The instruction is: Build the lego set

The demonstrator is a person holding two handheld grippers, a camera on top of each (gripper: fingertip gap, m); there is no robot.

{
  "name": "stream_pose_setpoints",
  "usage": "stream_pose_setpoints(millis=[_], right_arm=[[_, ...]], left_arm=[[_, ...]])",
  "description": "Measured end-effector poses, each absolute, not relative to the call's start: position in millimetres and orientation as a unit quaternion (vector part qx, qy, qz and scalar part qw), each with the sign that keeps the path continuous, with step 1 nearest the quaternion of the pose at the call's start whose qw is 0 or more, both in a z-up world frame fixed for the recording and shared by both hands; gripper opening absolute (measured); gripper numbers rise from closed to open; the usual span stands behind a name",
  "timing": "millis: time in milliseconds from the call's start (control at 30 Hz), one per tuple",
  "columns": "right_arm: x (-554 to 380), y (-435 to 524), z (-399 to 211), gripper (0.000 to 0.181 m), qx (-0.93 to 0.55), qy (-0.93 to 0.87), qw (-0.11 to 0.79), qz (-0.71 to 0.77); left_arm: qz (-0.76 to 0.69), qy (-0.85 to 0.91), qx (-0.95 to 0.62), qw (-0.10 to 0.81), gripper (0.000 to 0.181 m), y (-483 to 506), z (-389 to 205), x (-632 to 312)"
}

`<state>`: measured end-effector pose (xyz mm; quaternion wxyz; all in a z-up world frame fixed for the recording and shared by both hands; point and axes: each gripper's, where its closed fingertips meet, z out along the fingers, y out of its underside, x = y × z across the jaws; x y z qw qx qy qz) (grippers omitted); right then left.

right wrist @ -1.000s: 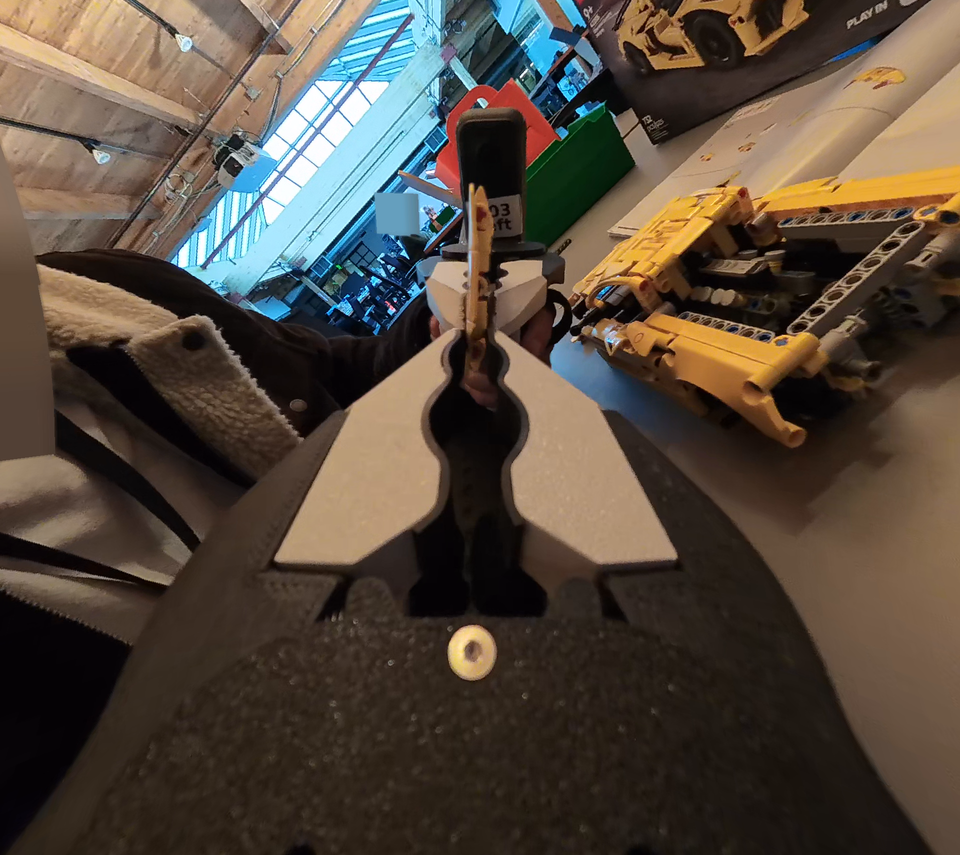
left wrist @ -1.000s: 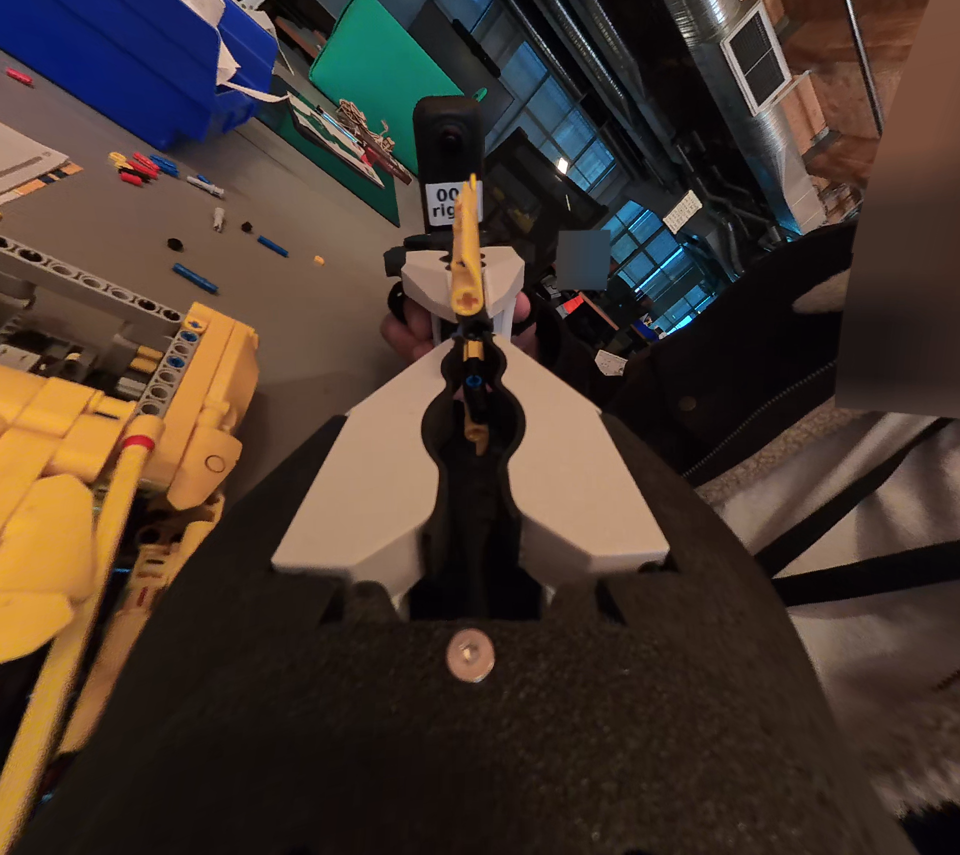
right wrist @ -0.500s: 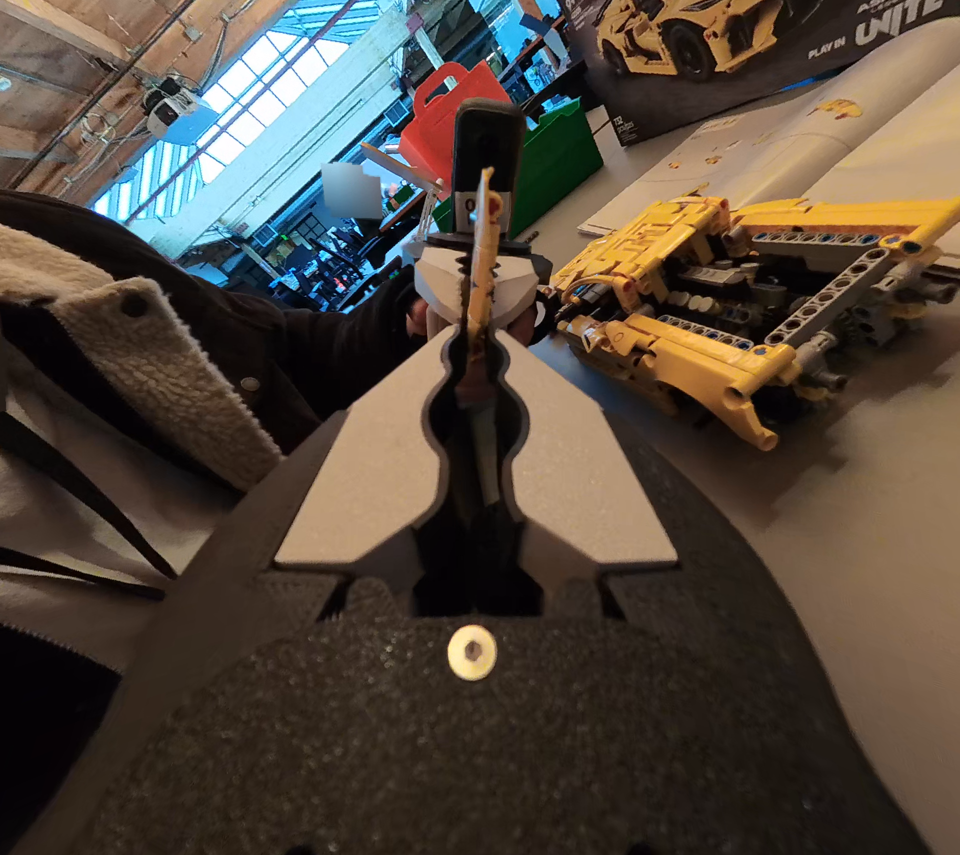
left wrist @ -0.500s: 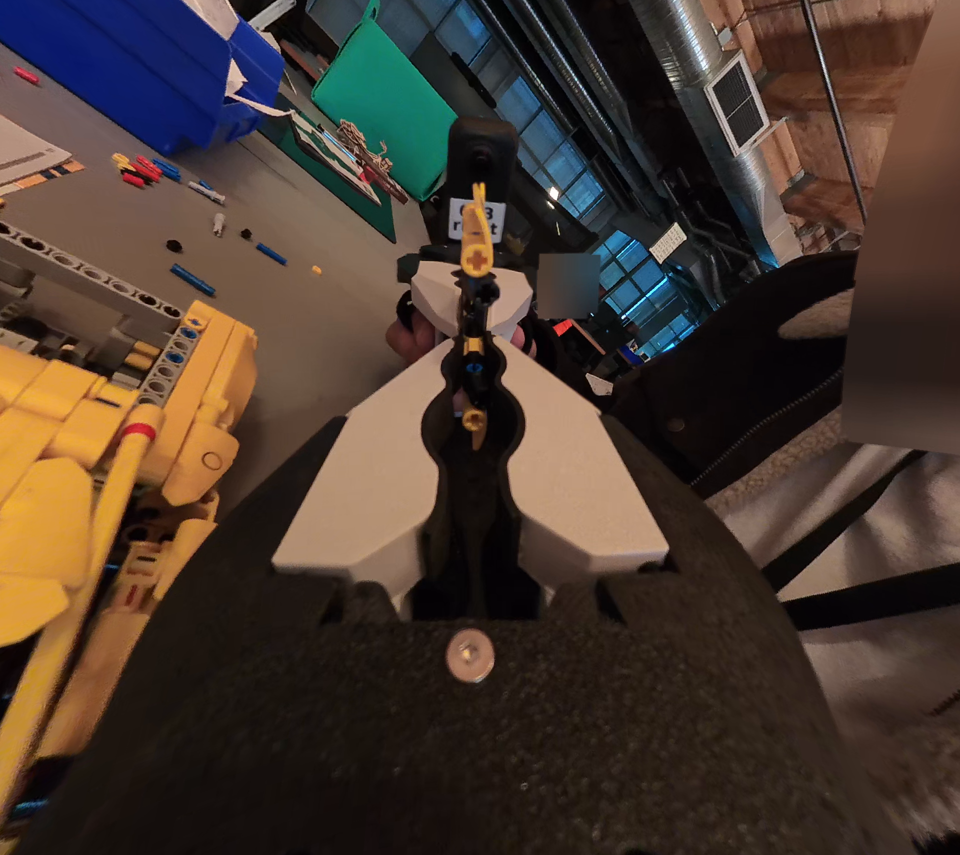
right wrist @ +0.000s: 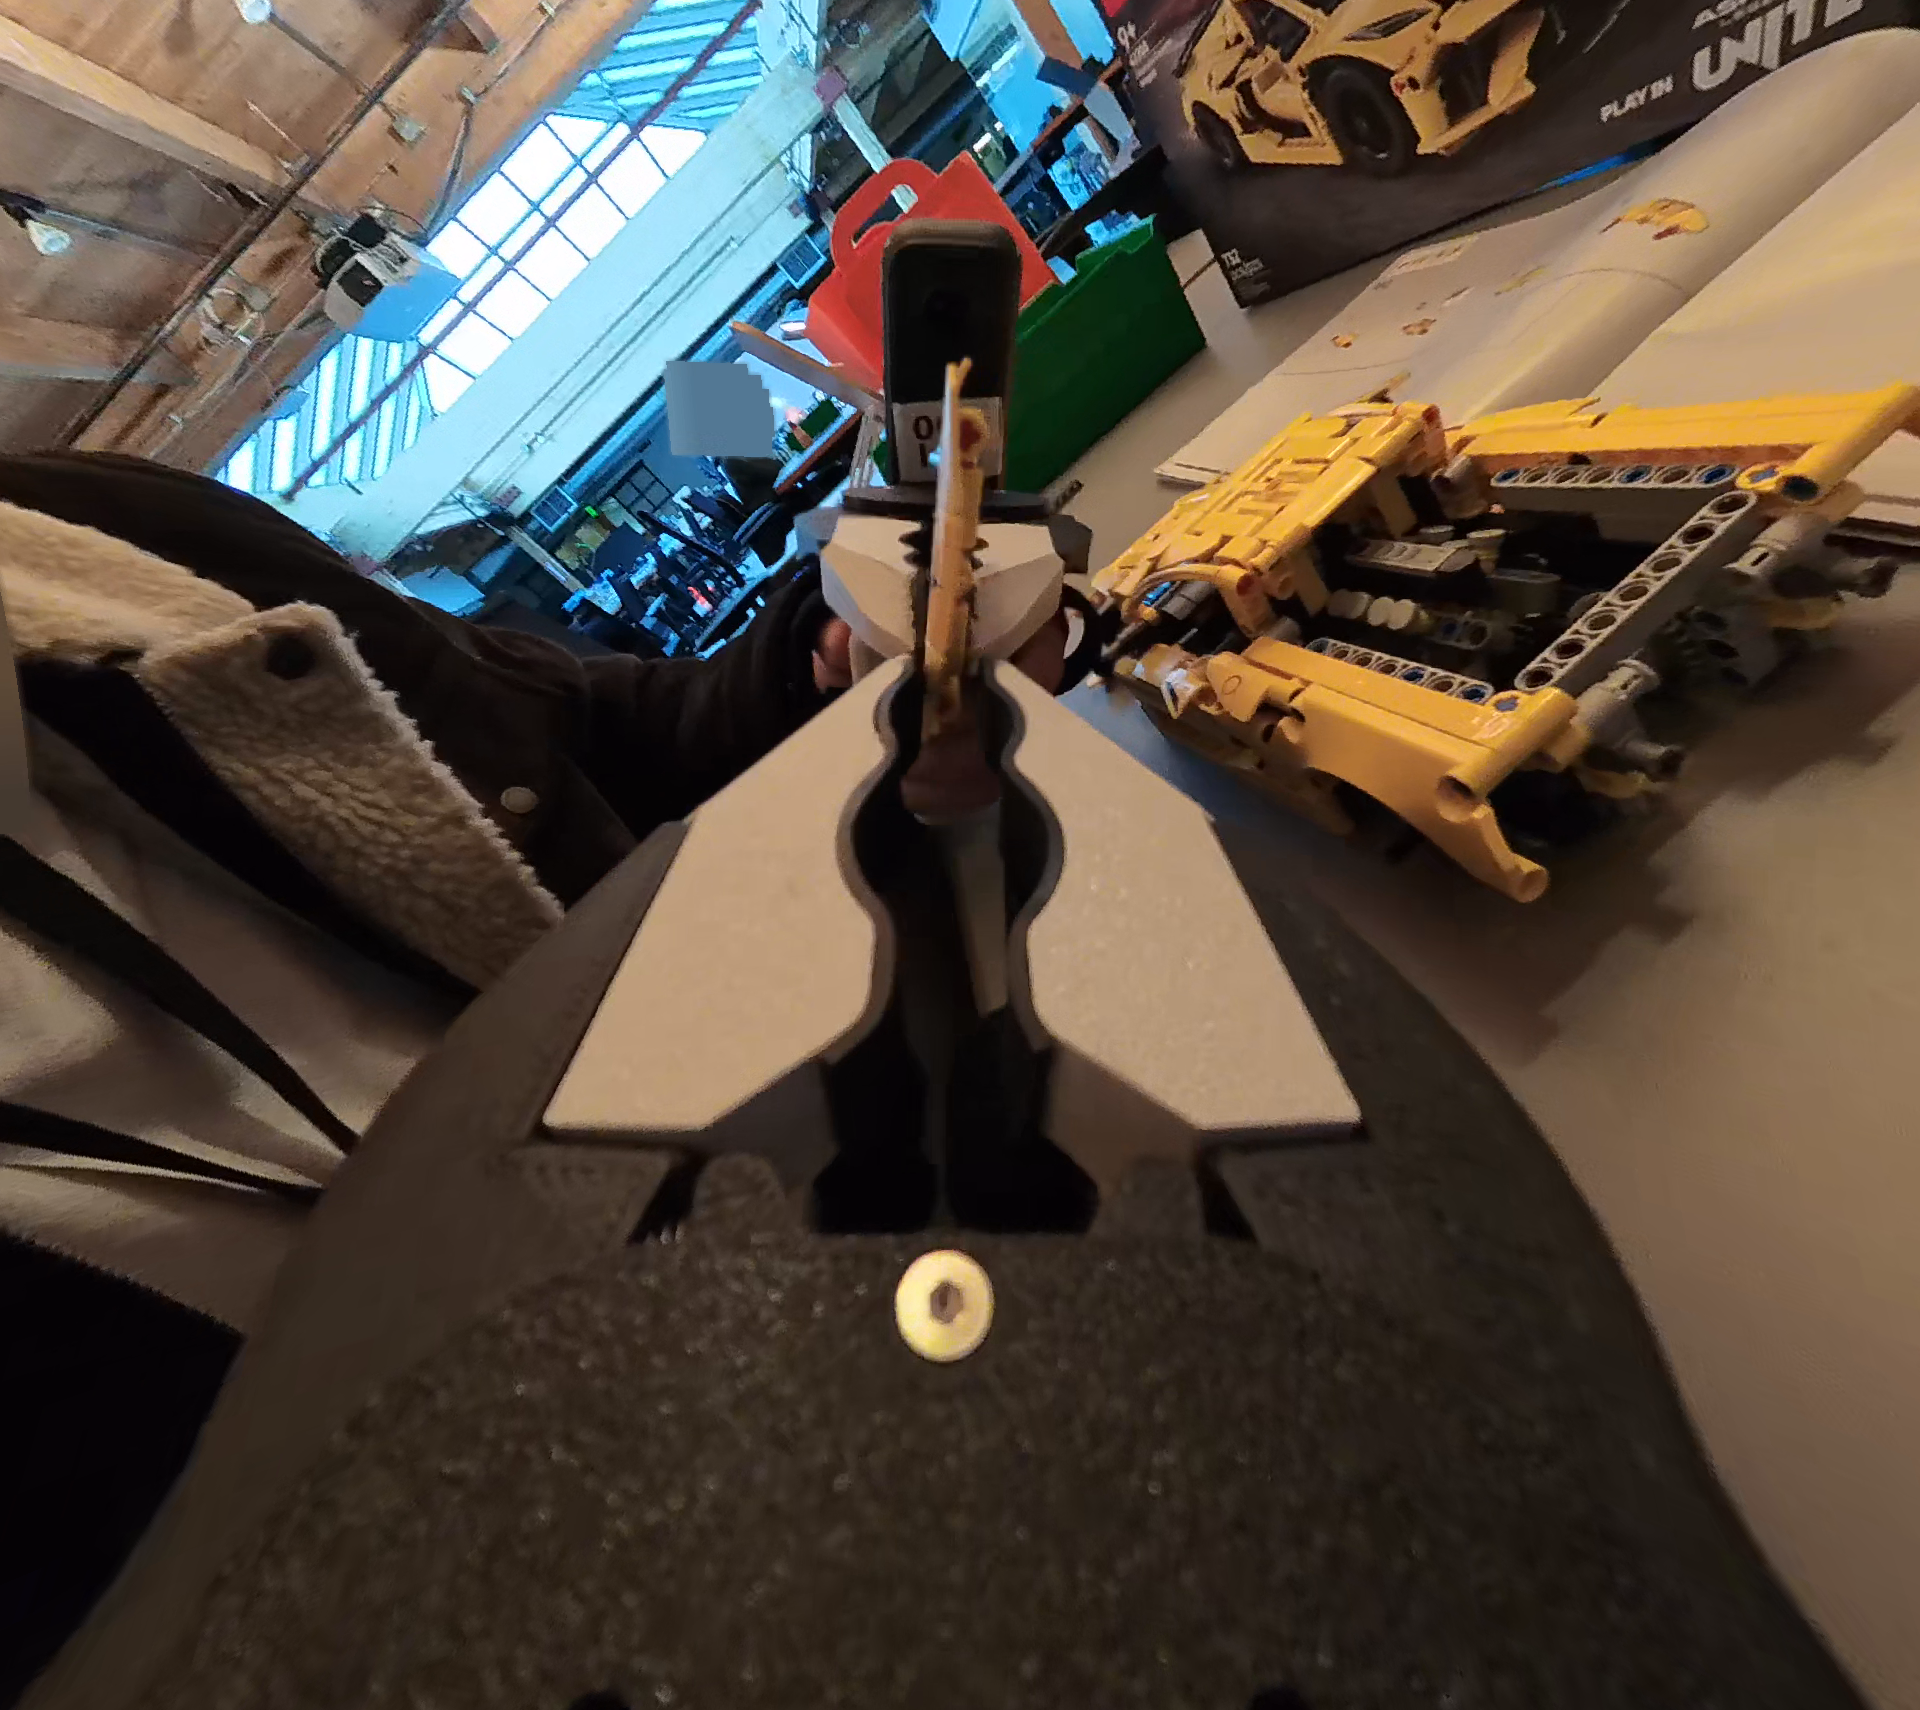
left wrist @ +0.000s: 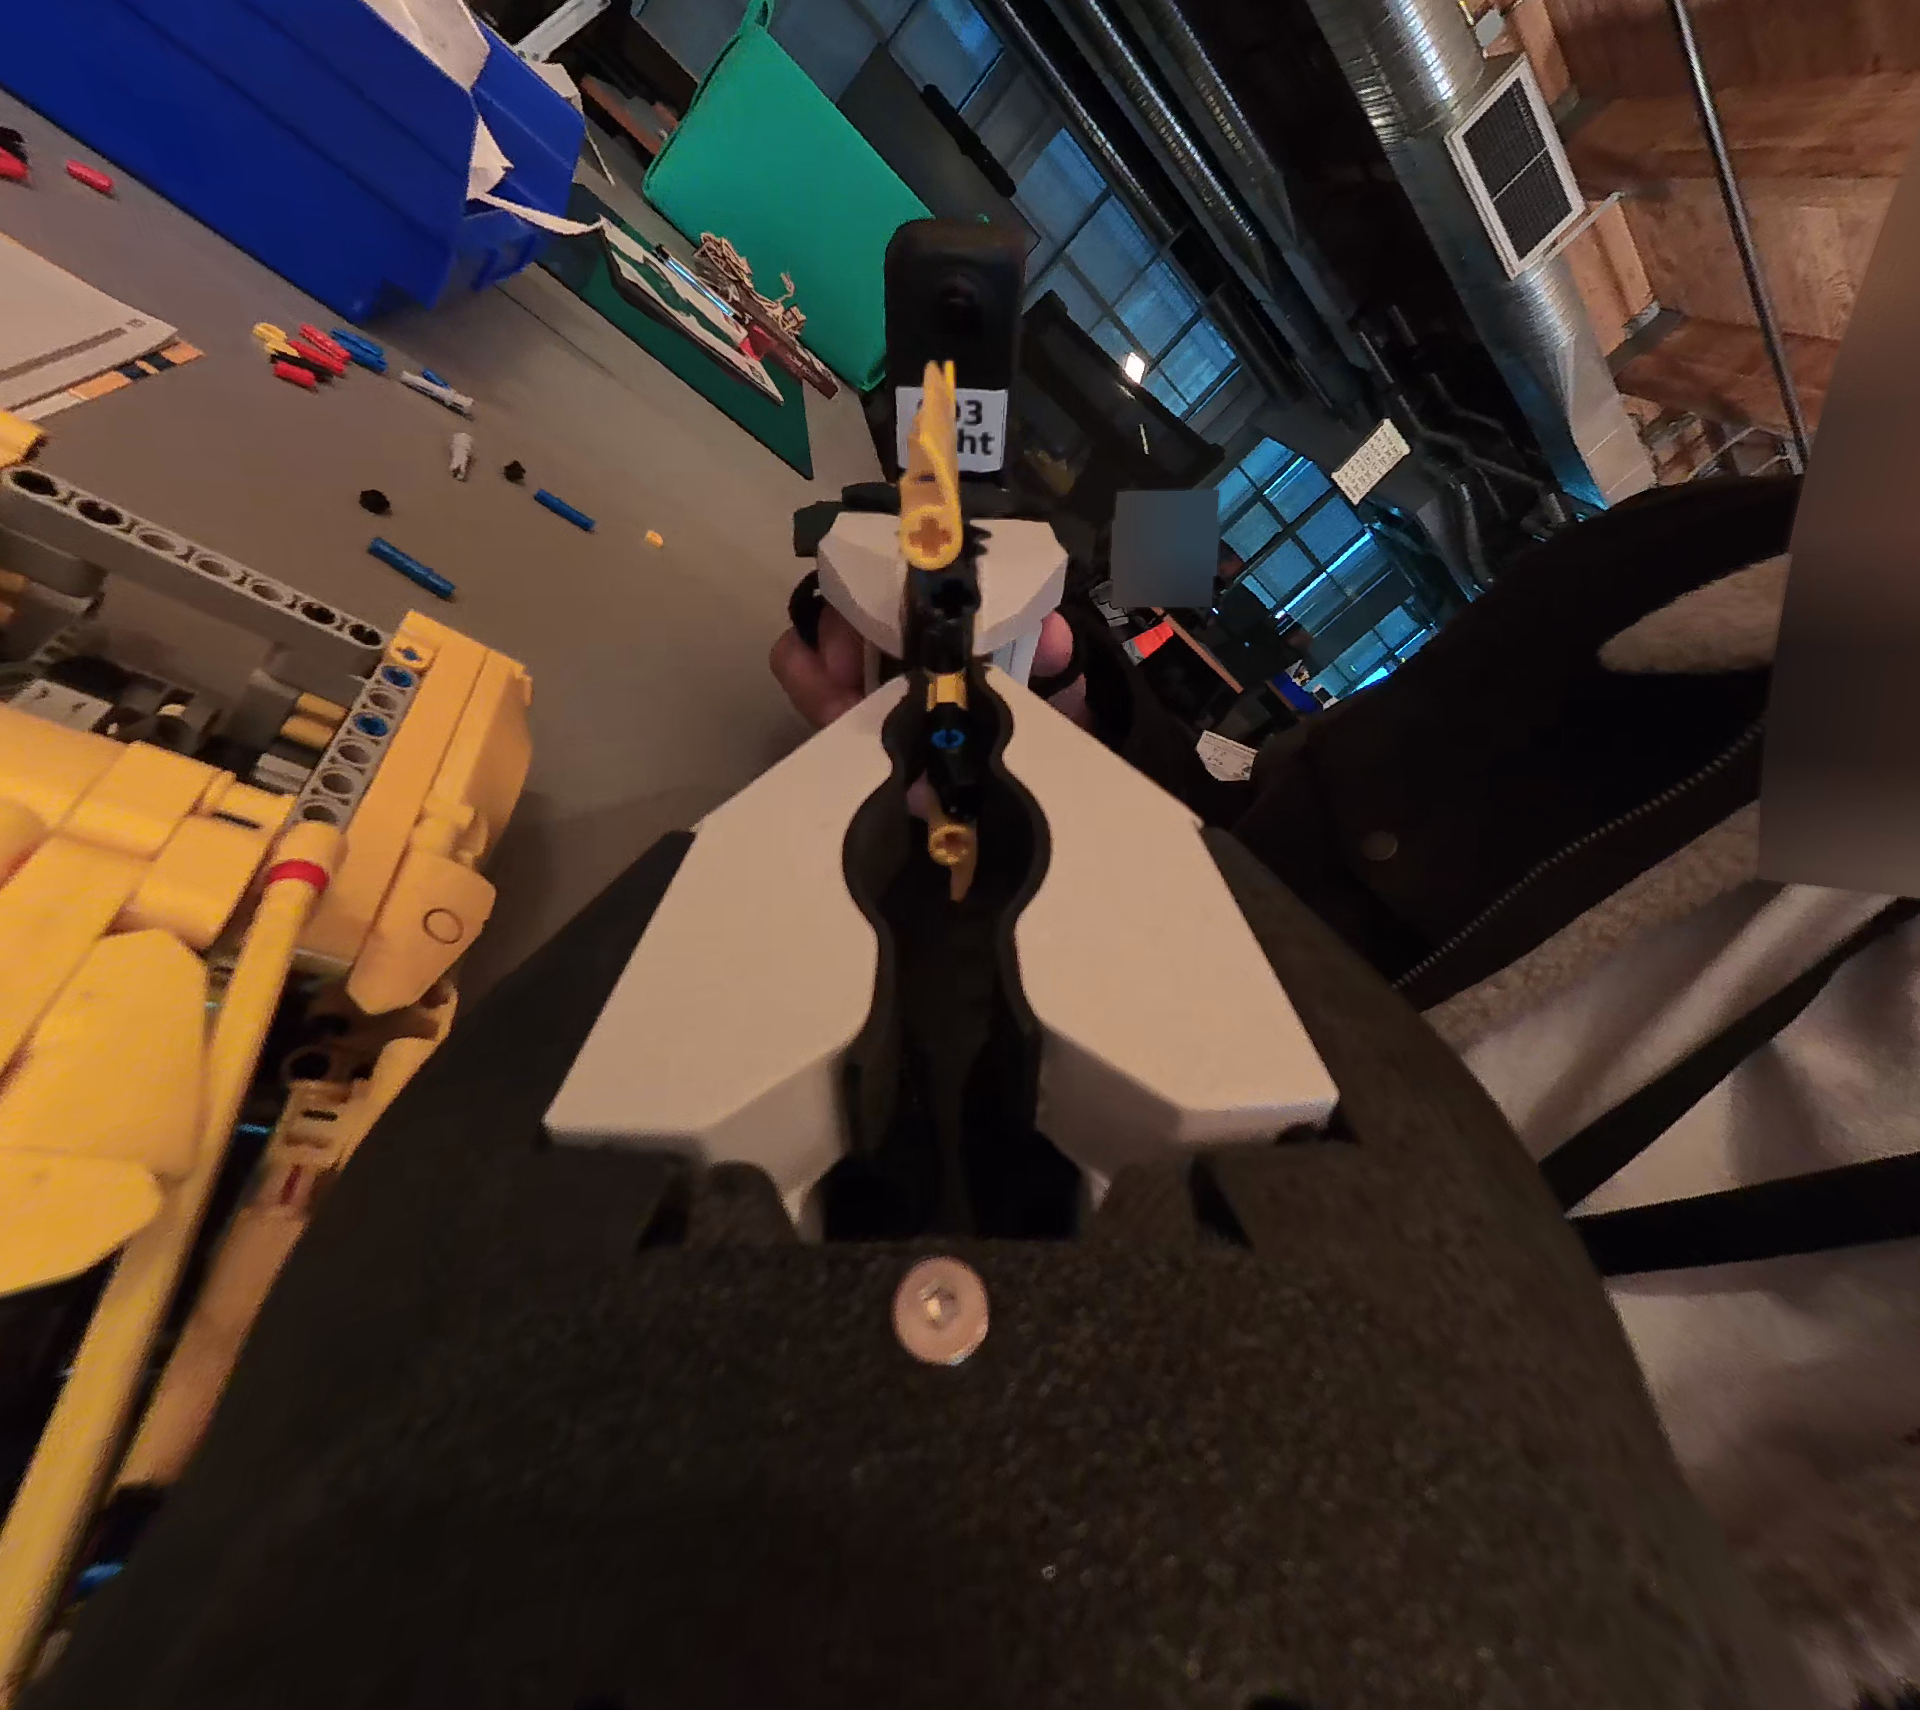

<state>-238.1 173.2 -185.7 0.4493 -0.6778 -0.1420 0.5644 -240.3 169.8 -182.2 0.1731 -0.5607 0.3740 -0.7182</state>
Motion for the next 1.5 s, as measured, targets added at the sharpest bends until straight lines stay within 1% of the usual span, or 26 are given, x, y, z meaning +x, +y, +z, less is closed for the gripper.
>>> stream_pose_setpoints(millis=[67,200,533,900,933,1000,1033,1100,1233,1300,1400,1500], right_arm=[[-238.8,171.7,-184.4,0.006,-0.674,-0.143,0.446,0.571],[-238.6,171.4,-187.6,0.004,-0.684,-0.148,0.446,0.558],[-243.2,166.7,-192.8,0.005,-0.691,-0.162,0.431,0.557],[-242.9,174.6,-196.3,0.004,-0.697,-0.151,0.438,0.548],[-241.0,175.3,-194.7,0.005,-0.694,-0.147,0.437,0.553],[-230.0,179.9,-180.6,0.024,-0.667,-0.111,0.457,0.578],[-224.8,181.7,-175.3,0.025,-0.657,-0.099,0.468,0.583],[-225.1,180.1,-176.6,0.009,-0.662,-0.11,0.471,0.573],[-229.9,174.7,-177.0,0.006,-0.667,-0.133,0.462,0.569],[-227.4,176.5,-180.0,0.006,-0.674,-0.129,0.464,0.56],[-229.2,177.0,-183.5,0.005,-0.68,-0.126,0.453,0.563],[-233.0,175.5,-184.2,0.005,-0.68,-0.133,0.45,0.563]], left_arm=[[-0.719,0.373,-0.561,0.173,0.006,170.5,-181.3,-241.3],[-0.721,0.365,-0.563,0.17,0.006,170.1,-183.6,-240.8],[-0.72,0.377,-0.559,0.165,0.006,166.0,-187.2,-241.8],[-0.698,0.388,-0.579,0.164,0.006,172.7,-191.8,-240.7],[-0.701,0.384,-0.579,0.158,0.006,172.8,-190.7,-240.4],[-0.701,0.393,-0.579,0.137,0.006,164.3,-195.2,-239.6],[-0.7,0.399,-0.579,0.127,0.006,159.6,-197.8,-239.7],[-0.709,0.4,-0.572,0.104,0.006,152.6,-196.8,-239.3],[-0.697,0.421,-0.572,0.1,0.007,143.6,-201.6,-237.0],[-0.694,0.41,-0.576,0.135,0.027,156.4,-195.7,-237.0],[-0.71,0.375,-0.568,0.178,0.025,176.0,-180.9,-241.4],[-0.705,0.387,-0.567,0.179,0.009,171.1,-184.0,-239.8]])
